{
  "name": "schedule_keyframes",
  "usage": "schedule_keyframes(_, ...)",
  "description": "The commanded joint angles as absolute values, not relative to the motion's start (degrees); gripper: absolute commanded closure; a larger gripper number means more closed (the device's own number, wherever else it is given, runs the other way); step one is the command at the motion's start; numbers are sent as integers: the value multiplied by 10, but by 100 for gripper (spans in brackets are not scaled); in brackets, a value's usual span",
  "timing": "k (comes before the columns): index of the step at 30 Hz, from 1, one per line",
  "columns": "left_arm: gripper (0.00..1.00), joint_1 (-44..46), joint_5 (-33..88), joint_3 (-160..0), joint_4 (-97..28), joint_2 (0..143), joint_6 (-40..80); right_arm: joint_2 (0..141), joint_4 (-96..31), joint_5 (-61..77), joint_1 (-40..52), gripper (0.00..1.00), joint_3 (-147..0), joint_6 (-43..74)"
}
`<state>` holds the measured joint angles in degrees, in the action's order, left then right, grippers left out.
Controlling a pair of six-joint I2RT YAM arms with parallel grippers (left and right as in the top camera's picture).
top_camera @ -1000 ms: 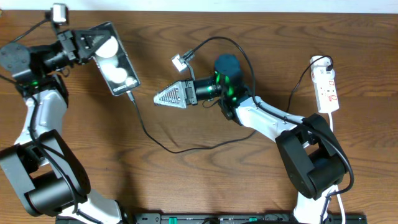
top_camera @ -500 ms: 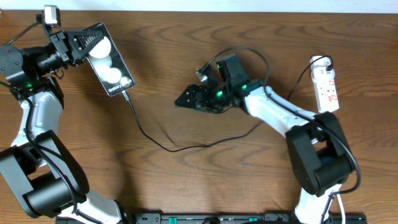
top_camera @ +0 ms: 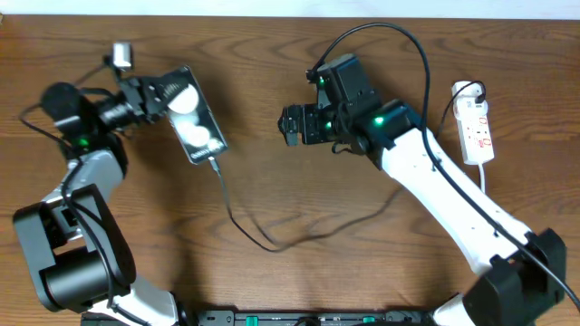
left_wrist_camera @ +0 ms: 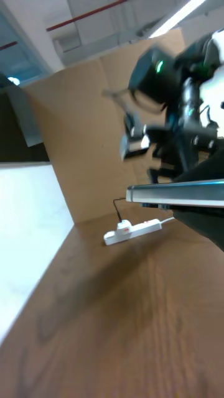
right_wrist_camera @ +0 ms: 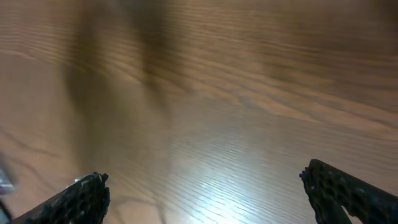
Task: Plug charger to phone and switch on socket
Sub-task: 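Open the right gripper and lift it away from the plug, then lower the phone with the left gripper toward the table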
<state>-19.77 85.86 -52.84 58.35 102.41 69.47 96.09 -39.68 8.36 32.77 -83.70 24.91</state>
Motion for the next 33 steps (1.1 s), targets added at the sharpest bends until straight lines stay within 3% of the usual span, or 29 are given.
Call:
schedule_keyframes(1, 93, -183, 803, -505, 548, 1018, 611, 945, -404, 24, 335, 1, -843, 235)
schedule_keyframes(8, 93, -168, 649, -498, 289, 1025, 493, 938, -416, 24, 334, 1, -843, 235)
schedule_keyframes(16, 93, -168, 495, -498, 79, 1025, 355, 938, -418, 16, 334, 1, -843, 235)
schedule_keyframes(22, 93, -168, 438, -498, 4, 1025, 297, 938, -418, 16, 335, 1, -843, 235)
schedule_keyframes(33, 93, -168, 340, -498, -107, 1025, 296, 938, -420, 16, 335, 1, -843, 235)
